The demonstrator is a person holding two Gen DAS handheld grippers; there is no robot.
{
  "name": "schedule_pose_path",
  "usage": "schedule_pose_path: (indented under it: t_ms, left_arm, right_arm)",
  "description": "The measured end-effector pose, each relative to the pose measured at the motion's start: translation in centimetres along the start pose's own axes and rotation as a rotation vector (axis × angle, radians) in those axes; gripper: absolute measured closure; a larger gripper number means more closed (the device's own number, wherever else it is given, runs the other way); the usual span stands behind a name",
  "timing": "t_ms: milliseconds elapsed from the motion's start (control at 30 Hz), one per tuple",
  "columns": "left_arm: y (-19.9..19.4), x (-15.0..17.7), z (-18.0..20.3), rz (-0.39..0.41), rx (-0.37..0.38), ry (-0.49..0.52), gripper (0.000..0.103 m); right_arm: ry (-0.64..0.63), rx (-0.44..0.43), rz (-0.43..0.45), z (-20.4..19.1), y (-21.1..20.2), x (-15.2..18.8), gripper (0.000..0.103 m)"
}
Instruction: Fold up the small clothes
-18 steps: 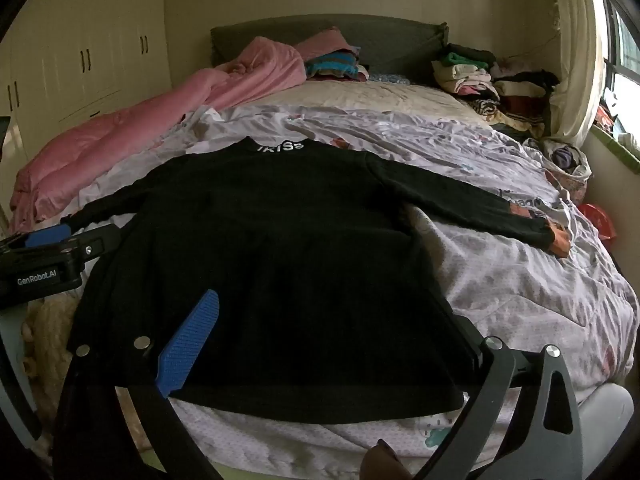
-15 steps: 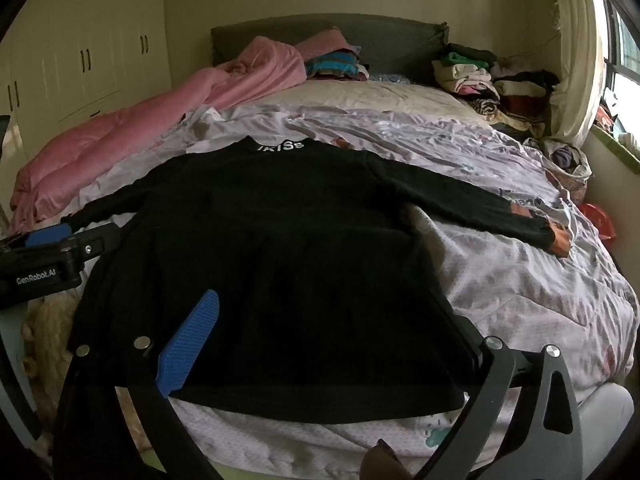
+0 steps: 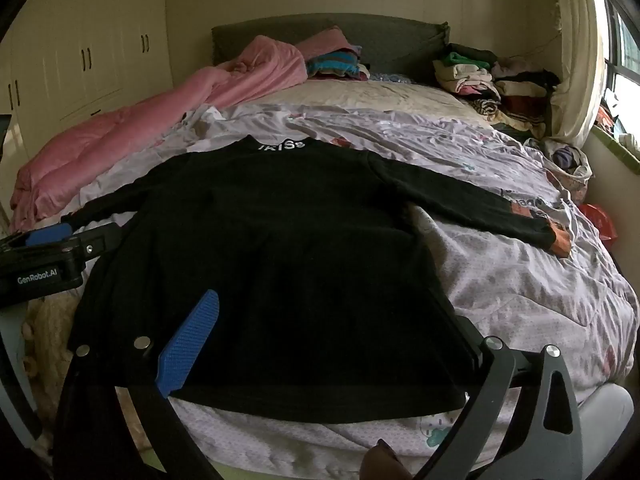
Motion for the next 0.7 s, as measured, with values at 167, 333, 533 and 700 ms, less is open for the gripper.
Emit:
schedule_pose_path:
  t_ms: [167,333,533,700]
  left_arm:
    - [0.01,0.01,0.01,-0.001,0.001,0.000,0.008]
    - [-0.02,0.07,-0.03,-0.004,0.002,0.001,0.008]
    - [0.01,0.08,-0.04,-0.005,-0.002,0.002,0.008]
    - [0.00,0.07,-0.02,-0.004,0.000,0.002,0.008]
  right_arm:
    - [0.000,-0.001,0.000,-0.05,0.03,-0.01,0.004]
    - [-0.001,0.000,-0.002,-0.09,0.10,0.01,0.004]
    - [-0.001,-0.001,-0.002,-0.19,0.12,-0.02,0.004]
    - [-0.002,0.000,-0.003,-0.27,0.11,-0.05,0.004]
Point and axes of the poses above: each gripper's, at about its wrist camera, not at the fingertips, and y roughly the way its jaws point, z to its right, x to its underside, the point moved 7 cm from there along y, roughly the way its jaws point, and after that the axes turned 5 degrees about z, right-handed, at the moved point
